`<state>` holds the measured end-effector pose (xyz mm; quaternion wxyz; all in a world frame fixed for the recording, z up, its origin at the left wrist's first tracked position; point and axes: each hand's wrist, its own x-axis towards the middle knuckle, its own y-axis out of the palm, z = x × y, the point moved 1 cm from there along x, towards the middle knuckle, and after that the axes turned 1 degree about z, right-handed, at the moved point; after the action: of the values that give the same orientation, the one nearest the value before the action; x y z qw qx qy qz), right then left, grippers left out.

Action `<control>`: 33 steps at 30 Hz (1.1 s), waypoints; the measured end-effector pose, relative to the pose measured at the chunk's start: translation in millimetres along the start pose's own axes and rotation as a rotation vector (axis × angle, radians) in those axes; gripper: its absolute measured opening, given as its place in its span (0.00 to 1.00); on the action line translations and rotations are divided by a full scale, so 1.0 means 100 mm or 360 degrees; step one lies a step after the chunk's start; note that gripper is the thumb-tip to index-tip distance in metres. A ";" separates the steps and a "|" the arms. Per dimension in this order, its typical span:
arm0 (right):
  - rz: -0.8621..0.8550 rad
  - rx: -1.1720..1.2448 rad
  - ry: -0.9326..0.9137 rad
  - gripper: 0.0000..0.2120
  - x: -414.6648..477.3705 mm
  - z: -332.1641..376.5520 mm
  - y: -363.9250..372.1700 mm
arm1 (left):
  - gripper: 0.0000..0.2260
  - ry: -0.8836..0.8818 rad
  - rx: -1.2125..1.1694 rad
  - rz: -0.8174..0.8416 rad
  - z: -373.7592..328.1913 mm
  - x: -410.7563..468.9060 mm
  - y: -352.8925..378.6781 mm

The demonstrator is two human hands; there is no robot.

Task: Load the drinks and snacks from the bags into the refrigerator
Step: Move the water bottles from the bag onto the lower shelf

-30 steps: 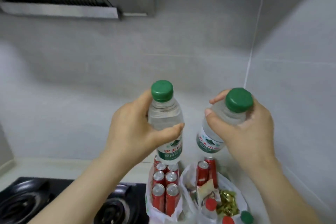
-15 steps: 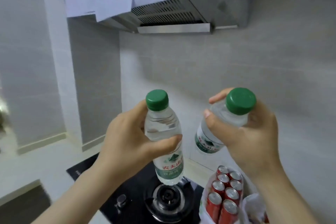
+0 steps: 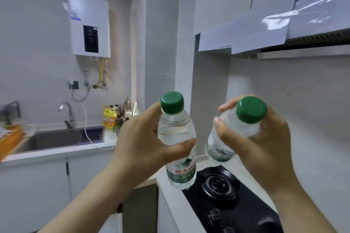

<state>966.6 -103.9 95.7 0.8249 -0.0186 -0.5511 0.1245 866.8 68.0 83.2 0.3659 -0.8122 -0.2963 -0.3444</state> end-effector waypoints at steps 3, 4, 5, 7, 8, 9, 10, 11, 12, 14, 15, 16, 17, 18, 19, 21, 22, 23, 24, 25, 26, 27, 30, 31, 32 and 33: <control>0.0012 0.0050 -0.0154 0.12 0.09 0.13 0.53 | 0.23 -0.0012 0.0200 -0.0086 0.18 -0.08 -0.50; 0.0018 0.0061 -0.0200 0.12 0.12 0.17 0.70 | 0.24 -0.0030 0.0265 -0.0115 0.24 -0.12 -0.66; 0.0032 0.0078 -0.0239 0.12 0.15 0.21 0.86 | 0.24 -0.0049 0.0335 -0.0148 0.29 -0.15 -0.80; 0.0085 0.0159 -0.0277 0.11 0.20 0.28 1.17 | 0.24 -0.0091 0.0463 -0.0213 0.35 -0.22 -1.08; 0.0115 0.0228 -0.0277 0.11 0.22 0.31 1.32 | 0.24 -0.0115 0.0507 -0.0245 0.37 -0.26 -1.21; 0.0142 0.0305 -0.0272 0.10 0.24 0.33 1.46 | 0.24 -0.0138 0.0549 -0.0281 0.39 -0.29 -1.33; 0.0168 0.0381 -0.0264 0.10 0.25 0.34 1.61 | 0.24 -0.0161 0.0596 -0.0321 0.41 -0.32 -1.44; 0.0195 0.0447 -0.0257 0.10 0.26 0.36 1.74 | 0.24 -0.0185 0.0642 -0.0358 0.43 -0.36 -1.53; 0.0222 0.0505 -0.0256 0.10 0.27 0.37 1.87 | 0.24 -0.0214 0.0691 -0.0393 0.46 -0.40 -1.62; 0.0267 0.0622 -0.0257 0.11 0.29 0.41 2.13 | 0.23 -0.0291 0.0806 -0.0458 0.50 -0.48 -1.79; 0.0290 0.0687 -0.0250 0.11 0.30 0.43 2.25 | 0.23 -0.0331 0.0865 -0.0477 0.52 -0.51 -1.87; 0.0314 0.0754 -0.0242 0.11 0.32 0.44 2.37 | 0.24 -0.0371 0.0919 -0.0487 0.53 -0.54 -1.94; 0.0338 0.0815 -0.0239 0.11 0.33 0.45 2.48 | 0.24 -0.0410 0.0962 -0.0497 0.54 -0.57 -1.99; 0.0365 0.0874 -0.0248 0.11 0.34 0.45 2.58 | 0.24 -0.0448 0.0999 -0.0512 0.55 -0.60 -2.04; 0.0399 0.0933 -0.0268 0.11 0.35 0.46 2.69 | 0.24 -0.0486 0.1033 -0.0533 0.55 -0.62 -2.08; 0.0473 0.1061 -0.0318 0.12 0.37 0.49 2.87 | 0.23 -0.0563 0.1104 -0.0586 0.55 -0.67 -2.14; 0.0505 0.1130 -0.0338 0.11 0.39 0.51 2.96 | 0.23 -0.0604 0.1141 -0.0617 0.54 -0.69 -2.17; 0.0533 0.1203 -0.0358 0.12 0.40 0.53 3.05 | 0.22 -0.0654 0.1168 -0.0651 0.54 -0.71 -2.19; 0.0560 0.1278 -0.0376 0.12 0.40 0.55 3.14 | 0.22 -0.0708 0.1191 -0.0683 0.53 -0.74 -2.21; 0.0591 0.1355 -0.0387 0.12 0.39 0.58 3.22 | 0.22 -0.0761 0.1220 -0.0710 0.51 -0.77 -2.23; 0.0626 0.1433 -0.0389 0.12 0.37 0.61 3.31 | 0.22 -0.0814 0.1268 -0.0739 0.49 -0.81 -2.24; 0.0663 0.1515 -0.0385 0.12 0.34 0.64 3.39 | 0.21 -0.0871 0.1331 -0.0770 0.46 -0.86 -2.25; 0.0770 0.1749 -0.0389 0.12 0.22 0.77 3.60 | 0.21 -0.1053 0.1529 -0.0885 0.29 -1.04 -2.25; 0.0805 0.1822 -0.0406 0.12 0.16 0.83 3.66 | 0.21 -0.1121 0.1587 -0.0924 0.22 -1.12 -2.24; 0.0837 0.1892 -0.0425 0.12 0.10 0.90 3.69 | 0.21 -0.1191 0.1636 -0.0960 0.15 -1.20 -2.23; 0.0867 0.1955 -0.0443 0.11 0.03 0.97 3.72 | 0.21 -0.1264 0.1676 -0.0992 0.07 -1.28 -2.23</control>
<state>810.1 246.8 74.5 0.5465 0.3309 -0.4571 0.6189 630.3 168.7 67.2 0.4580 -0.4700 -0.7507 0.0764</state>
